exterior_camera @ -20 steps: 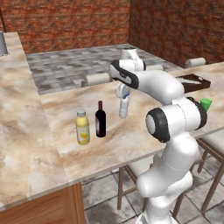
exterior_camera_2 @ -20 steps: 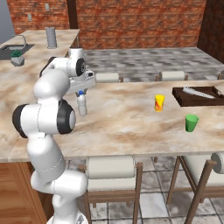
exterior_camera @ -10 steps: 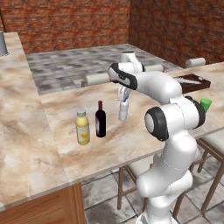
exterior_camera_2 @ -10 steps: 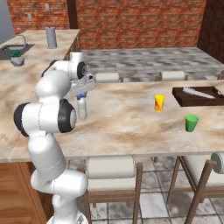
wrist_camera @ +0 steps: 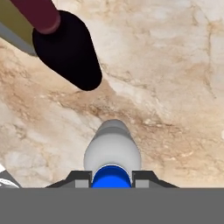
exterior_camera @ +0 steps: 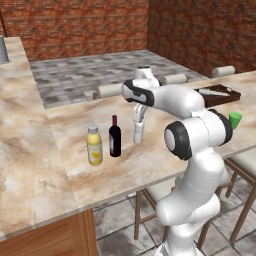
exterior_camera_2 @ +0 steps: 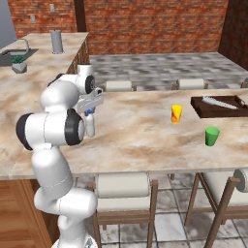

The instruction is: Place the drinks on the dining counter in a tight cluster.

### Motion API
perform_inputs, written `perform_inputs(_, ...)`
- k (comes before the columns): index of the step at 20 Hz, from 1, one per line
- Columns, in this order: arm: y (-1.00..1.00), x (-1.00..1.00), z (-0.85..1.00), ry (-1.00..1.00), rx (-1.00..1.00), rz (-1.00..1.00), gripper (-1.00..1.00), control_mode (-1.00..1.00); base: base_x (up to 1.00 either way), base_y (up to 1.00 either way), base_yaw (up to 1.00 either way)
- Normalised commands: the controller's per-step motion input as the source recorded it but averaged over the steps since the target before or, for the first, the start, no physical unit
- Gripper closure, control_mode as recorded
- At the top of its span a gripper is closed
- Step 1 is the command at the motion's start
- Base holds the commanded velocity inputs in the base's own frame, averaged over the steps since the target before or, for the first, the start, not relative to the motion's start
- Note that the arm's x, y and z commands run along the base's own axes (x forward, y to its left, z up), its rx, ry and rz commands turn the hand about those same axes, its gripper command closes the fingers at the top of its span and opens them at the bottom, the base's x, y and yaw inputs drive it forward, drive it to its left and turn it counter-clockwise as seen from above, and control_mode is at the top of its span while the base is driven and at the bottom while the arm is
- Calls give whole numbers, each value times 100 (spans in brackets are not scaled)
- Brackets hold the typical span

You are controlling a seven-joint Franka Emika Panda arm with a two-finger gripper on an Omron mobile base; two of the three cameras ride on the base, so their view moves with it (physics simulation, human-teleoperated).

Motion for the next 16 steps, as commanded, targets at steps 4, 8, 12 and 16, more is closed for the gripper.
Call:
perform_inputs(4, 1, 18, -44, 0, 0, 4, 100, -100, 0, 0, 0)
perform_inputs(8, 0, 17, -35, 0, 0, 4, 100, -100, 0, 0, 0)
perform_inputs(12, 0, 15, -24, -4, 0, 1, 100, -100, 0, 0, 0)
perform_inputs(16, 0, 18, -11, -5, 0, 1, 100, -100, 0, 0, 0)
